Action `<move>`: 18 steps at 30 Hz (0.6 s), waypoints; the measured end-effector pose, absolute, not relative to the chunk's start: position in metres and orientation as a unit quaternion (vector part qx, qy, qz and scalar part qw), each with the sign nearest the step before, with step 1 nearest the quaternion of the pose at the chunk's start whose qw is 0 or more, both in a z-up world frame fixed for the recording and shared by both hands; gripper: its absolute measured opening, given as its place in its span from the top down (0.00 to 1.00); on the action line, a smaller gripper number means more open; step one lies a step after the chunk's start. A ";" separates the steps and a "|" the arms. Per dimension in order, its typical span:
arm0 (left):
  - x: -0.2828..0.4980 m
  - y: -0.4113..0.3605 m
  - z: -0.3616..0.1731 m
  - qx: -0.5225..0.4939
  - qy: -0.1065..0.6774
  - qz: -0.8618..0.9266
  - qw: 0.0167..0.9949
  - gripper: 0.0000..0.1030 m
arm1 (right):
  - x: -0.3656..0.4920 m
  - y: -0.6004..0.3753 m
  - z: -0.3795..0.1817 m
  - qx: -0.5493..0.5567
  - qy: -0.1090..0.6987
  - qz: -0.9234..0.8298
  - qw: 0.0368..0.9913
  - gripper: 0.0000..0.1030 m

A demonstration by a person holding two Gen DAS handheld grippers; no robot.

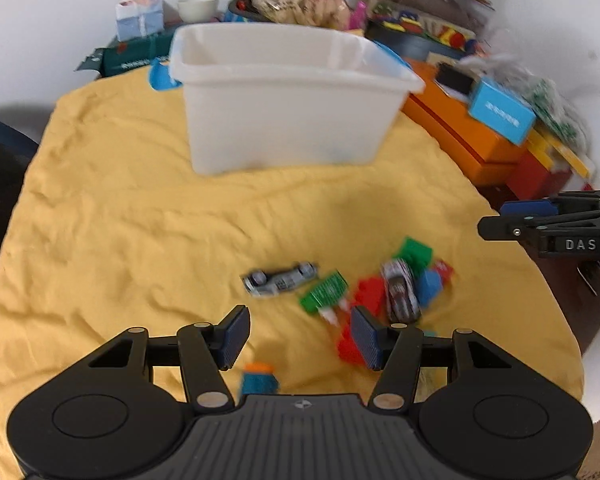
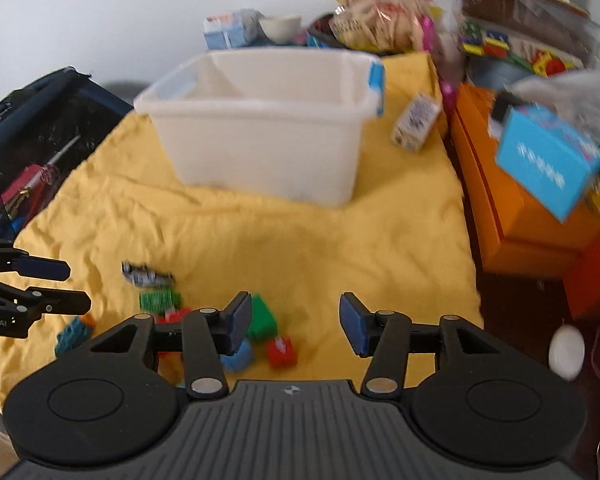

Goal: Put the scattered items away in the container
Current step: 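Bring both open tools back over the toy pile, then grasp the teal toy with the left tool while the right tool grasps the khaki toy train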

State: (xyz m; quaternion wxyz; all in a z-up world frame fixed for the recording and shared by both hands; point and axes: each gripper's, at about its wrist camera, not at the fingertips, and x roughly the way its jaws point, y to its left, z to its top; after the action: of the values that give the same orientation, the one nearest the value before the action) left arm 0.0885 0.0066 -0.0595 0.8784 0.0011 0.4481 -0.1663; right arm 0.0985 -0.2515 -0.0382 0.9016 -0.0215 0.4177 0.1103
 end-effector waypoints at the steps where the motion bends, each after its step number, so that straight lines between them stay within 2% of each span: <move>1: 0.084 0.005 -0.061 0.004 0.449 -0.170 0.877 0.42 | 0.095 -0.251 -0.040 -0.022 0.421 0.108 0.900 0.49; 18: 0.049 0.022 -0.072 -0.003 0.461 -0.171 0.870 0.42 | 0.056 -0.224 -0.051 -0.053 0.437 0.101 0.892 0.49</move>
State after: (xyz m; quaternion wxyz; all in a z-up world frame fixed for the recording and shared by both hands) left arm 0.0490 0.0225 -0.0720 0.8705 -0.0034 0.4614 -0.1713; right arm 0.0562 -0.2242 -0.0506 0.8924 -0.0531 0.4367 0.1005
